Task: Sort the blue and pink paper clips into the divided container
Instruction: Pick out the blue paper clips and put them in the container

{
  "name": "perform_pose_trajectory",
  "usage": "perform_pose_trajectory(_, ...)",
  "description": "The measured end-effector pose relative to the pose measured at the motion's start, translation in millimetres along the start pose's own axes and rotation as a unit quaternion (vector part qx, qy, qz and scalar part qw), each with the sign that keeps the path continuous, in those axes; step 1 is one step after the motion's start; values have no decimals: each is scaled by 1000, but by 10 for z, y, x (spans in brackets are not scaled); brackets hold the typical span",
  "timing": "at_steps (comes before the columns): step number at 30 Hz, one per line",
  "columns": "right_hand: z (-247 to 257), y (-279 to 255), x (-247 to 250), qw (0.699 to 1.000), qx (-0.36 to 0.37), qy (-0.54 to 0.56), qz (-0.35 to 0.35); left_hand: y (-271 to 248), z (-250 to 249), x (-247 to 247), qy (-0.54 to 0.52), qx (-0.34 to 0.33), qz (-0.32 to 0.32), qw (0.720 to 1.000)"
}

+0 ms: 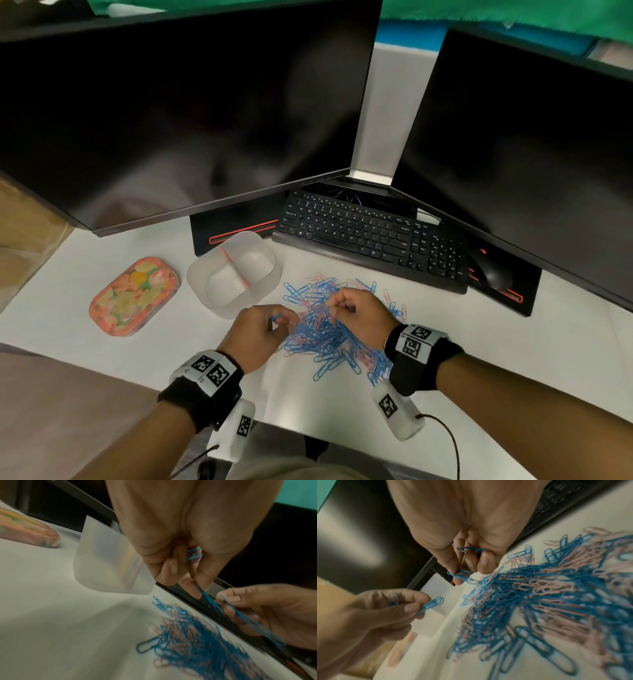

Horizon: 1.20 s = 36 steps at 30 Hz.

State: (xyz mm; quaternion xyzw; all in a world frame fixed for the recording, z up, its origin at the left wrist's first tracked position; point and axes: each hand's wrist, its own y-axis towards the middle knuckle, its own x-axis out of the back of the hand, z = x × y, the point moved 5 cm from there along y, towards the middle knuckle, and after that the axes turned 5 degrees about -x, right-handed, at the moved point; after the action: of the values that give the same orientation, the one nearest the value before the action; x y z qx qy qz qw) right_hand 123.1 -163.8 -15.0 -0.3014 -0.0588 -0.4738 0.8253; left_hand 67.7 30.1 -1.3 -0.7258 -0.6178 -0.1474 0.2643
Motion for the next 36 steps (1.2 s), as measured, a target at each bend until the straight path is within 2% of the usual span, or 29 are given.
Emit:
perform_pose_trajectory(3,165,76,-44,996,-45,67,35,5,15,210,-30,27,-43,998)
perform_pose_trajectory(7,557,196,-216,972,-81,195,107,-3,8,648,-27,63,-132,989)
perform_pose_trajectory(9,794,295,-353,965,-90,204,138,7,41,880,-5,92,-161,983)
perform_pose_trajectory(14,1325,623,-716,969,-106,156,162,96,206,1240,20,159,-170,972)
perform_pose_trajectory(20,1634,899,-1004,973,-130,59,182,193,273,1382,146,202,-127,960)
perform_pose_trajectory(24,1746,979,-1057,975,-108,-16,194,226,332,1438,206,199,-110,952)
perform_pose_trajectory(30,1769,961,-952,980,-58,-60,183,372,261,1366,270,174,-57,945)
perform_pose_trajectory(33,1742,904,-808,986,-20,-92,141,460,224,1305,300,172,-25,938)
perform_pose_trajectory(36,1557,820,-613,992,-35,-68,105,495,190,1256,323,167,-3,931)
